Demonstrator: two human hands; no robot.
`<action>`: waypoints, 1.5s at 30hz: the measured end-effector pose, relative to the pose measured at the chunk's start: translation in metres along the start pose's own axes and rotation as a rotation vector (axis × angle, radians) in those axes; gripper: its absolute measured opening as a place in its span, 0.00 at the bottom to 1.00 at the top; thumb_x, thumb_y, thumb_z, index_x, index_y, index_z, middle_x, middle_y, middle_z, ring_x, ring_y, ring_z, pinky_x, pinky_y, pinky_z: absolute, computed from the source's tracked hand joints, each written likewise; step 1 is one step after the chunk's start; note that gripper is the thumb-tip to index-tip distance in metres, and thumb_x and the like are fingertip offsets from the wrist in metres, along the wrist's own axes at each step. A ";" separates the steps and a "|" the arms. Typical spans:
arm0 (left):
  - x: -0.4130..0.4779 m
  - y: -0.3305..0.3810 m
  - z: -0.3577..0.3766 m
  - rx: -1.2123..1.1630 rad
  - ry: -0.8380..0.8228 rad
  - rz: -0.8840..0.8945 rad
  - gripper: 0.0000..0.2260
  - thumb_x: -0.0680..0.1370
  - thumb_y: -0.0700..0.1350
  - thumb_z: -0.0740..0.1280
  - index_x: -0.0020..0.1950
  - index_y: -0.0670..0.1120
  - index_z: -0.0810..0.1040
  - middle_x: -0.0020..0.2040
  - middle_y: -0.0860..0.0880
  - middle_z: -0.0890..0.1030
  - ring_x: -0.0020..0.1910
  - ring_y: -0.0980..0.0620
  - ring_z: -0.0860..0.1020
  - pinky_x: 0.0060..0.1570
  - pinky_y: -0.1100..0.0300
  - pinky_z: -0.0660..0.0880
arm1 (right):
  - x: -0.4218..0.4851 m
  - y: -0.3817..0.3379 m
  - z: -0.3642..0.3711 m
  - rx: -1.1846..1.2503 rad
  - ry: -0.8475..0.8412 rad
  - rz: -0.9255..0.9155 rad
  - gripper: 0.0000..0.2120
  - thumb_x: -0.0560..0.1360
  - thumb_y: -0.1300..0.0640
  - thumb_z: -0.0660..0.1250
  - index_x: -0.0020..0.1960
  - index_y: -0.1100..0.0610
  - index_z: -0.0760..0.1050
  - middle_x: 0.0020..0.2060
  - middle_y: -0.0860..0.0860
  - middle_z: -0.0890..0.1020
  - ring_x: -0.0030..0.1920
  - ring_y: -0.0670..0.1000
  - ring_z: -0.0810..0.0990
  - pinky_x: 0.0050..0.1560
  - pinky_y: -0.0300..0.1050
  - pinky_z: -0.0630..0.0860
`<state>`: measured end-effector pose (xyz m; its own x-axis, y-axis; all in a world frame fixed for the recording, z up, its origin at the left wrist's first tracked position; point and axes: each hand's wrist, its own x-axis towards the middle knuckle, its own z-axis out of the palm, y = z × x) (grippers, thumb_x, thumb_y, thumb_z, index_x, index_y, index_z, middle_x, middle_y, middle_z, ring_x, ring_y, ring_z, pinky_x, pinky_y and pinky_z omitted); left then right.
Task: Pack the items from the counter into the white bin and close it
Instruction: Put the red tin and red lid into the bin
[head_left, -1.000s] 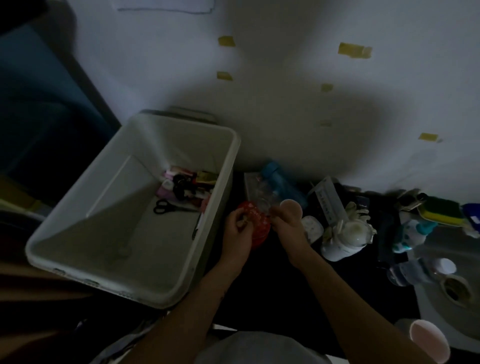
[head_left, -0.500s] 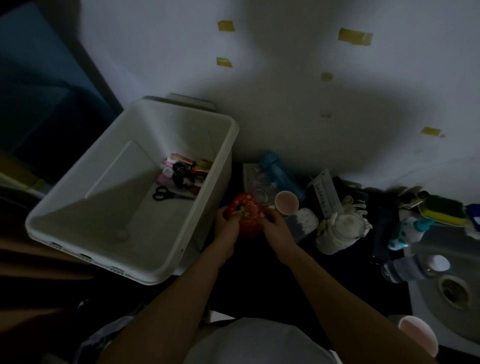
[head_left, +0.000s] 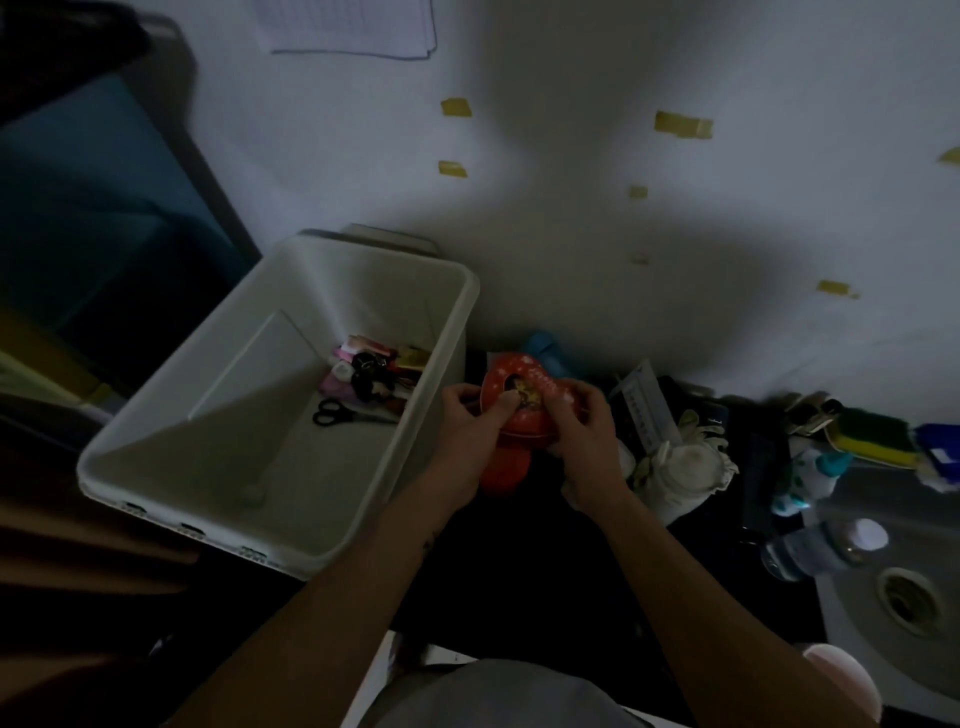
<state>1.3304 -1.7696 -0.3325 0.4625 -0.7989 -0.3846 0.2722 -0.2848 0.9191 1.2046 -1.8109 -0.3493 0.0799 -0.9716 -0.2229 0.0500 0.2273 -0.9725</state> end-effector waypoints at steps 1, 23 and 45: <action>0.000 0.007 -0.001 -0.021 -0.011 -0.008 0.25 0.64 0.56 0.77 0.54 0.51 0.70 0.54 0.46 0.79 0.50 0.47 0.83 0.47 0.47 0.82 | 0.000 -0.006 0.002 0.018 -0.008 -0.016 0.14 0.75 0.49 0.70 0.59 0.49 0.74 0.60 0.55 0.76 0.57 0.55 0.80 0.54 0.56 0.80; 0.040 0.079 -0.216 -0.339 0.227 -0.073 0.20 0.77 0.38 0.69 0.64 0.48 0.64 0.60 0.45 0.73 0.51 0.47 0.78 0.47 0.46 0.81 | -0.017 -0.016 0.246 0.006 -0.257 0.194 0.21 0.77 0.51 0.68 0.67 0.55 0.68 0.50 0.47 0.78 0.45 0.43 0.79 0.28 0.30 0.75; 0.187 -0.016 -0.285 -0.007 0.178 -0.562 0.28 0.75 0.40 0.72 0.73 0.40 0.67 0.66 0.35 0.74 0.61 0.37 0.77 0.56 0.42 0.76 | 0.040 0.126 0.340 -0.085 -0.122 0.610 0.29 0.71 0.50 0.75 0.68 0.59 0.72 0.62 0.59 0.79 0.57 0.59 0.81 0.58 0.57 0.79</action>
<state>1.6533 -1.7639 -0.4435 0.3799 -0.4249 -0.8217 0.5218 -0.6351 0.5696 1.5528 -1.7990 -0.4580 0.1826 -0.6529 -0.7351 -0.1196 0.7273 -0.6758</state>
